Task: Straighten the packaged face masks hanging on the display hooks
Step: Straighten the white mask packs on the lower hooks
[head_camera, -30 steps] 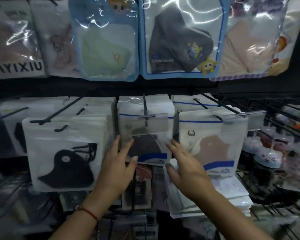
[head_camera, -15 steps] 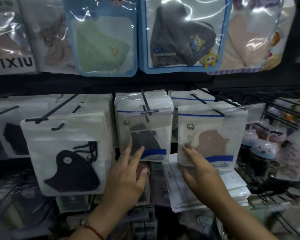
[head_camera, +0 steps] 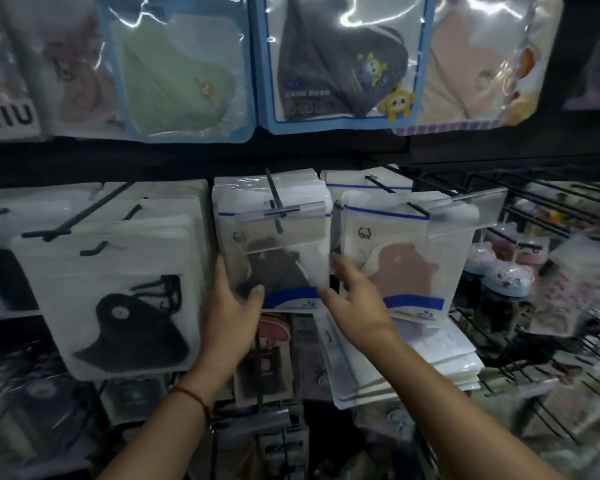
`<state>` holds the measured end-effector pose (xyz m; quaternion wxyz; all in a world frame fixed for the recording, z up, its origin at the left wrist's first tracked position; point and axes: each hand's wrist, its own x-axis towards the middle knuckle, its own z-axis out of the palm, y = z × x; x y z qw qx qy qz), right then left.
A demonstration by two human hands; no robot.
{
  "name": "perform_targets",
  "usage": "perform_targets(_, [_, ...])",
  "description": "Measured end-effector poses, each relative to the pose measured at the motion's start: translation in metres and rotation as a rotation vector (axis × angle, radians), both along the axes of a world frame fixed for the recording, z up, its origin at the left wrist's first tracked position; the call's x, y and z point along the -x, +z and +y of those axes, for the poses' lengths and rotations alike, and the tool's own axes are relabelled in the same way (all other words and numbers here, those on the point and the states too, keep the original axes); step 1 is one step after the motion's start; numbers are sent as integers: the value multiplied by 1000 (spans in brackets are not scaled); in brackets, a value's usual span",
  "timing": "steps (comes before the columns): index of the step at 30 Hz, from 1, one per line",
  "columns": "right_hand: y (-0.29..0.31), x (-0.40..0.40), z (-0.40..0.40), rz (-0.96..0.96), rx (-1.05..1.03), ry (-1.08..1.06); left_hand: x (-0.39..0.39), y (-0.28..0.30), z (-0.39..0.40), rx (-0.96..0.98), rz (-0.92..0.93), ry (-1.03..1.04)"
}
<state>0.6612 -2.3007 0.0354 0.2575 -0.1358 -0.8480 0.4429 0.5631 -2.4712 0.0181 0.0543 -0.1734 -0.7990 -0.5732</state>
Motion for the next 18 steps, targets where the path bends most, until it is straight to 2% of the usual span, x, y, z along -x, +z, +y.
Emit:
perform_targets(3, [0, 18, -3, 63, 174, -50, 5, 9, 3, -132, -49, 19])
perform_targets(7, [2, 24, -1, 156, 219, -136, 10, 3, -7, -243, -114, 4])
perform_targets(10, [4, 22, 2, 155, 264, -140, 4, -1, -15, -297, -112, 20])
perform_targets(13, [9, 16, 1, 139, 396, -95, -7, 4, -22, -367, -86, 66])
perform_targets(18, [25, -14, -6, 147, 563, -43, -31, 15, -43, -366, -189, -100])
